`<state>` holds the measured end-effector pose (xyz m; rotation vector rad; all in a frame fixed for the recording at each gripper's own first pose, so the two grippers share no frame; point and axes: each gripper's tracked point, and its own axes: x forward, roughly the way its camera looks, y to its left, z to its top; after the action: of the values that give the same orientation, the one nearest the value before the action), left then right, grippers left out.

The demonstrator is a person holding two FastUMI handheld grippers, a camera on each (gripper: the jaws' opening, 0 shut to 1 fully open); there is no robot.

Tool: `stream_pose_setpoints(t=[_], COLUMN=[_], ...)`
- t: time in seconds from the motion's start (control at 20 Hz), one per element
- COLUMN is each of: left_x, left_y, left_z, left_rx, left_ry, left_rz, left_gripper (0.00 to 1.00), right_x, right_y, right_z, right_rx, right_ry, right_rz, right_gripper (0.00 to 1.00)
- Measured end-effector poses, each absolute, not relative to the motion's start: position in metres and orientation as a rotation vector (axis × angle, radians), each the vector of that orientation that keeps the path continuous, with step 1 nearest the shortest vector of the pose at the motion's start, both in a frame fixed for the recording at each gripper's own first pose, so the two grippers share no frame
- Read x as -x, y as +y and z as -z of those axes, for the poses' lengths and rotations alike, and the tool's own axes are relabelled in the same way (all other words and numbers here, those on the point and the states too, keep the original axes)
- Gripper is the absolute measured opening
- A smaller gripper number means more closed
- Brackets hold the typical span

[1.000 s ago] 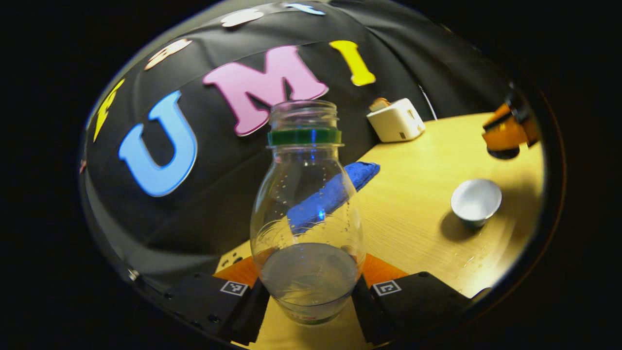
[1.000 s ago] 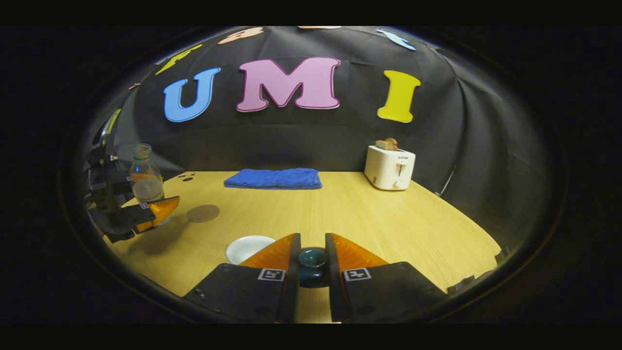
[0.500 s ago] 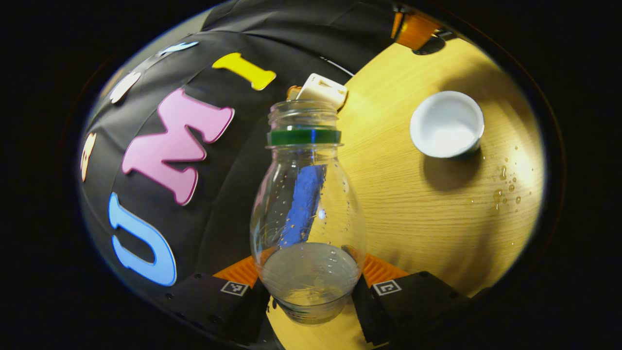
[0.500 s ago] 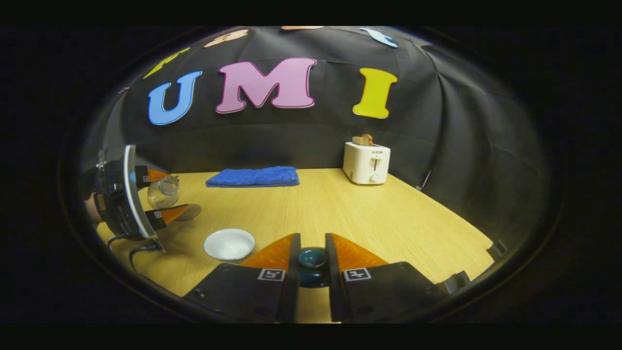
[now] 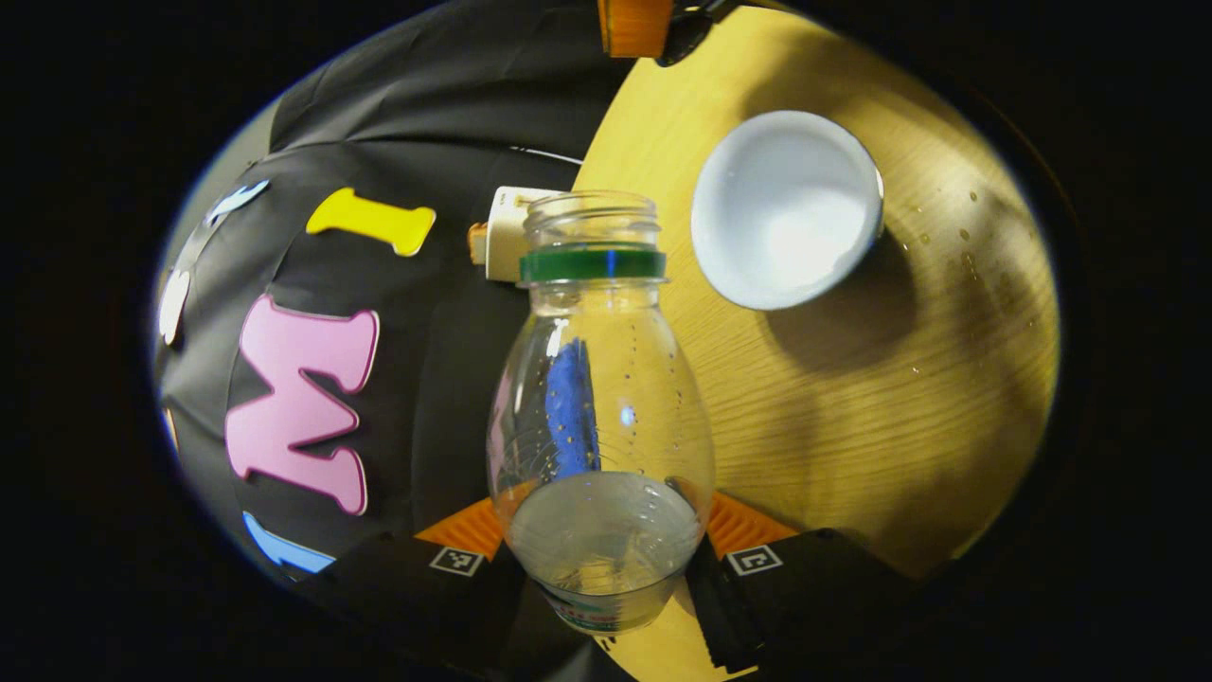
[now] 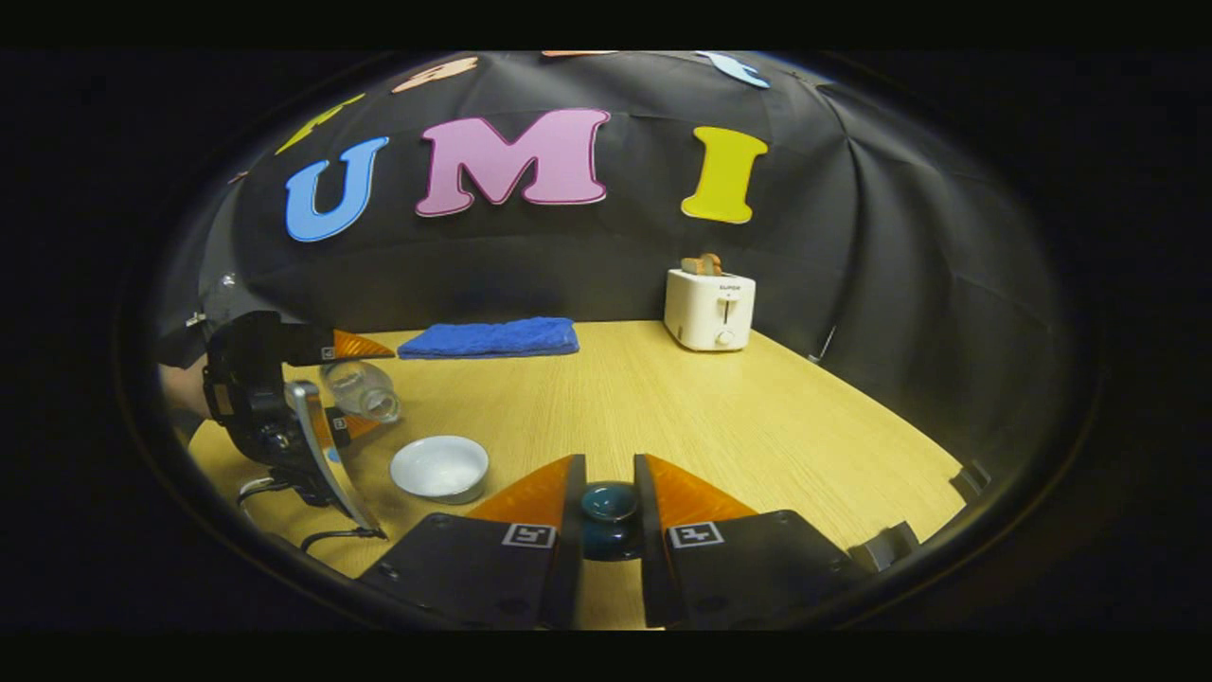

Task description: Open the teacup lid with one hand, grasp the water bottle and pour water into the teacup with the other hand; after pouring, place the water bottle on the coaster and then close the teacup lid.

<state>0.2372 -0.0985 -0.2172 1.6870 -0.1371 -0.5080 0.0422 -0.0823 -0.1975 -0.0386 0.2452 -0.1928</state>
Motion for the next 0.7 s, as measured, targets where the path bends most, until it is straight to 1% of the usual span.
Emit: stream_pose_setpoints(t=[0.15, 0.25, 0.45, 0.55, 0.7], left_x=[-0.238, -0.24, -0.244, -0.245, -0.248], left_y=[-0.104, -0.105, -0.109, -0.111, -0.111], left_z=[0.222, 0.222, 0.219, 0.217, 0.215], left_rx=[-1.759, -1.8, -1.86, -1.893, -1.959], left_ry=[-0.167, -0.175, -0.203, -0.22, -0.237], left_rz=[0.537, 0.533, 0.531, 0.529, 0.526], left_gripper=[0.77, 0.77, 0.78, 0.78, 0.78], right_x=[-0.043, -0.044, -0.045, -0.045, -0.046], right_y=[-0.083, -0.083, -0.082, -0.081, -0.078], right_z=[0.196, 0.195, 0.198, 0.199, 0.2], right_rx=[0.036, 0.035, 0.034, 0.029, 0.023], right_ry=[0.238, 0.238, 0.241, 0.244, 0.25], right_rz=[0.19, 0.184, 0.174, 0.17, 0.163], right_gripper=[0.34, 0.34, 0.24, 0.34, 0.33])
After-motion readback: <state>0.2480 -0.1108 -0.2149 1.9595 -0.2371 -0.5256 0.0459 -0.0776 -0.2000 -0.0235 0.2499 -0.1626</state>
